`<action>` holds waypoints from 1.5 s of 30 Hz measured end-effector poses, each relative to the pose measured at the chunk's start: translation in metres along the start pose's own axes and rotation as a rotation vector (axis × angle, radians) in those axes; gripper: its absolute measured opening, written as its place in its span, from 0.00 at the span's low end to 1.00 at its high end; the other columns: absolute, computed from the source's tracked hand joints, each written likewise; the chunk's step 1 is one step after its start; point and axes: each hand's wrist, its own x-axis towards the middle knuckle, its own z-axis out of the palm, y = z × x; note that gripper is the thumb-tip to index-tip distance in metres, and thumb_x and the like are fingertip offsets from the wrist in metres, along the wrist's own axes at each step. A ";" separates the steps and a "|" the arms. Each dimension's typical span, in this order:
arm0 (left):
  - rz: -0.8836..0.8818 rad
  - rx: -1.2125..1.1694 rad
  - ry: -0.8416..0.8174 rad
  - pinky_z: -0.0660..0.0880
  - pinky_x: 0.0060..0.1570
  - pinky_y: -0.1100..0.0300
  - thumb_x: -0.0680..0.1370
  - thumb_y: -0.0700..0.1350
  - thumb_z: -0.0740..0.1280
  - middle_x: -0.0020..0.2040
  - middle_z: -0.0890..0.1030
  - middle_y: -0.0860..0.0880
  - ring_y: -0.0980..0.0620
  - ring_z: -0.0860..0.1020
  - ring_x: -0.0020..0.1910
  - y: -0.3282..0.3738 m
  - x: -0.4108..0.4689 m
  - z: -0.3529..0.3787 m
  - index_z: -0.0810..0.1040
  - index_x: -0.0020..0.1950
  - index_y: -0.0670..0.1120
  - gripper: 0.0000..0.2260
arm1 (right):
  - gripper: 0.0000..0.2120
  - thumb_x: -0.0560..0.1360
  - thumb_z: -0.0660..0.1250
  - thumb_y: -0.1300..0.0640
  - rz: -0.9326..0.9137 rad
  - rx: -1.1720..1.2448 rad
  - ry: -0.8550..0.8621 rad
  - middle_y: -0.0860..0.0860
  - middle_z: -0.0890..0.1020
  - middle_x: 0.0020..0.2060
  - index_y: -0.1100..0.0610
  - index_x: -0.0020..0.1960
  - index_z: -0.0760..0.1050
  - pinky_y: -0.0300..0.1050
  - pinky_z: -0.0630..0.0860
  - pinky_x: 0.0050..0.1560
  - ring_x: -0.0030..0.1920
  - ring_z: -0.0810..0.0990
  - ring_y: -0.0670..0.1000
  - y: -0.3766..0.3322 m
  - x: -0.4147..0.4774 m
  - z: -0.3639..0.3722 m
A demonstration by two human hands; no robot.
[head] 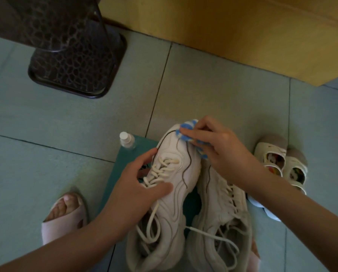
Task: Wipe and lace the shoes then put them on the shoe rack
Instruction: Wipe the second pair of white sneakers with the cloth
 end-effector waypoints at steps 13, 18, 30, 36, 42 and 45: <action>-0.001 0.023 -0.011 0.76 0.56 0.55 0.63 0.47 0.75 0.60 0.75 0.58 0.59 0.76 0.55 -0.002 0.000 -0.001 0.68 0.66 0.63 0.34 | 0.16 0.77 0.61 0.65 0.052 0.068 0.061 0.49 0.71 0.51 0.53 0.63 0.75 0.27 0.66 0.50 0.47 0.70 0.43 -0.010 0.027 -0.025; -0.009 0.006 0.003 0.77 0.55 0.55 0.59 0.50 0.72 0.60 0.75 0.58 0.60 0.76 0.55 -0.003 0.000 0.001 0.69 0.65 0.63 0.35 | 0.15 0.75 0.59 0.66 -0.031 -0.094 -0.049 0.59 0.77 0.51 0.61 0.57 0.79 0.39 0.62 0.49 0.51 0.73 0.58 0.002 0.038 0.004; 0.008 0.010 0.039 0.78 0.54 0.54 0.61 0.48 0.75 0.60 0.75 0.57 0.59 0.77 0.54 -0.006 0.000 0.004 0.69 0.65 0.63 0.34 | 0.20 0.74 0.53 0.55 0.085 0.194 -0.024 0.49 0.75 0.52 0.56 0.57 0.79 0.22 0.64 0.56 0.49 0.68 0.38 -0.024 -0.050 0.013; 0.040 0.076 0.026 0.74 0.54 0.61 0.67 0.42 0.75 0.61 0.74 0.57 0.59 0.74 0.58 -0.008 0.001 0.004 0.68 0.67 0.63 0.33 | 0.15 0.78 0.62 0.60 0.155 0.229 0.148 0.47 0.72 0.48 0.42 0.59 0.73 0.24 0.67 0.48 0.49 0.73 0.40 -0.001 -0.008 -0.025; 0.062 0.067 0.038 0.73 0.53 0.64 0.66 0.42 0.75 0.61 0.74 0.56 0.58 0.74 0.59 -0.011 0.002 0.005 0.68 0.66 0.63 0.33 | 0.14 0.78 0.62 0.62 0.087 0.037 0.015 0.49 0.72 0.48 0.55 0.62 0.77 0.29 0.65 0.47 0.49 0.72 0.49 0.012 0.022 0.000; 0.085 0.079 0.039 0.73 0.57 0.59 0.66 0.42 0.75 0.62 0.73 0.57 0.58 0.73 0.59 -0.011 0.001 0.006 0.68 0.66 0.63 0.33 | 0.18 0.74 0.59 0.62 0.033 -0.025 0.068 0.51 0.73 0.47 0.58 0.62 0.77 0.28 0.64 0.48 0.48 0.71 0.49 0.011 0.008 0.002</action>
